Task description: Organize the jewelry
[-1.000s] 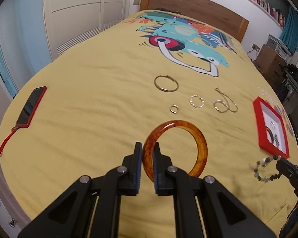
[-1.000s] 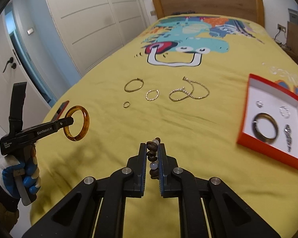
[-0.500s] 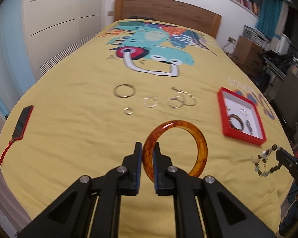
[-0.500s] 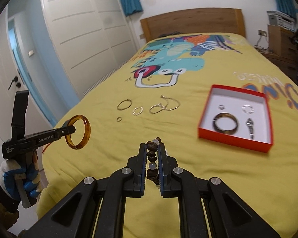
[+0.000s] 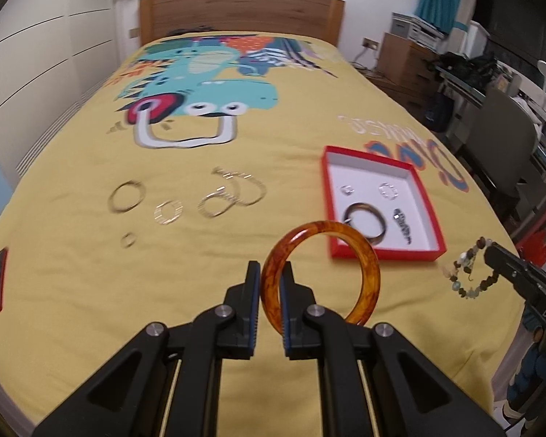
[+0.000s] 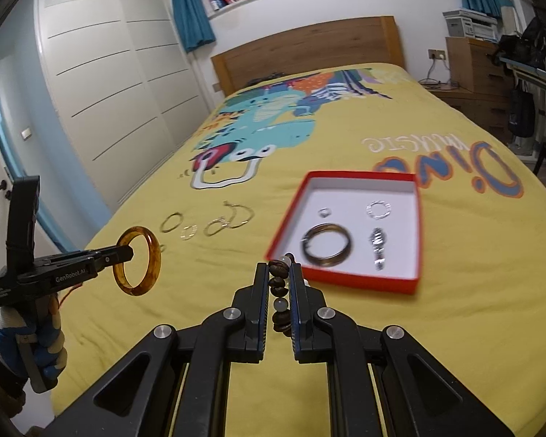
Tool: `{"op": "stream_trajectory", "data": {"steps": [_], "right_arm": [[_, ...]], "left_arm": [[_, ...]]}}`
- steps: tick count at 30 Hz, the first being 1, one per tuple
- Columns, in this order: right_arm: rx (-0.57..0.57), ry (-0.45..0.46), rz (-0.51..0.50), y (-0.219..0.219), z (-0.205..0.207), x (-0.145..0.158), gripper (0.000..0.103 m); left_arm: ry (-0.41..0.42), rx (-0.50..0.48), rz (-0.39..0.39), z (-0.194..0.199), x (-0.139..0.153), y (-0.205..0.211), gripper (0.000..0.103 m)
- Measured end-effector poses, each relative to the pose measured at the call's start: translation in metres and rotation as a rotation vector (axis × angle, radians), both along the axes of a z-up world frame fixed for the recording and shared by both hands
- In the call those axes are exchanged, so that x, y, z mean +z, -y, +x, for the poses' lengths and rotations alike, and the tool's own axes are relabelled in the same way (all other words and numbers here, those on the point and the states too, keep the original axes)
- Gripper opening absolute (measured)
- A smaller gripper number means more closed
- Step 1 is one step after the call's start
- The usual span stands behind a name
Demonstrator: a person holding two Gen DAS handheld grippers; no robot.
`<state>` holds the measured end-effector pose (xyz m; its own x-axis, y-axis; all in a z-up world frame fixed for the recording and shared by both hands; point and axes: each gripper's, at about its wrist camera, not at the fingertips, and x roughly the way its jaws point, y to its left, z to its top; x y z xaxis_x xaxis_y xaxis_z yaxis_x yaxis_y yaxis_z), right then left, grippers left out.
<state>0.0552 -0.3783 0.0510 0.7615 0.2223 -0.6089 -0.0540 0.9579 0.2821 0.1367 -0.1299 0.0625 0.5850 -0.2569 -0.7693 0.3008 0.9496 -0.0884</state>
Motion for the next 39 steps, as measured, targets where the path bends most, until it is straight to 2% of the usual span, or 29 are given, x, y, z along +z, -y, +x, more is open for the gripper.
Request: {"op": "stream_trajectory", "data": {"steps": [6,12,17,25,31,39], "right_arm": [[-0.017,-0.020,-0.026,0.035,0.044,-0.005,0.010],[-0.042,-0.033,-0.028,0.067,0.099,-0.017,0.010],[-0.069,-0.055,-0.027,0.084,0.144,-0.035,0.010],[-0.094,-0.119,-0.036,0.098,0.191,-0.072,0.010],[-0.074,-0.179,-0.060,0.096,0.203,-0.095,0.010],[-0.073,-0.225,-0.068,0.097,0.205,-0.112,0.011]], "left_arm": [[-0.018,-0.068,0.009,0.048,-0.011,0.064,0.009],[-0.008,-0.130,0.079,0.104,-0.030,0.131,0.009],[-0.009,-0.161,0.134,0.138,-0.054,0.169,0.009],[-0.032,-0.170,0.188,0.171,-0.091,0.200,0.009],[-0.048,-0.181,0.201,0.178,-0.112,0.209,0.010],[-0.087,-0.158,0.218,0.185,-0.130,0.206,0.012]]}}
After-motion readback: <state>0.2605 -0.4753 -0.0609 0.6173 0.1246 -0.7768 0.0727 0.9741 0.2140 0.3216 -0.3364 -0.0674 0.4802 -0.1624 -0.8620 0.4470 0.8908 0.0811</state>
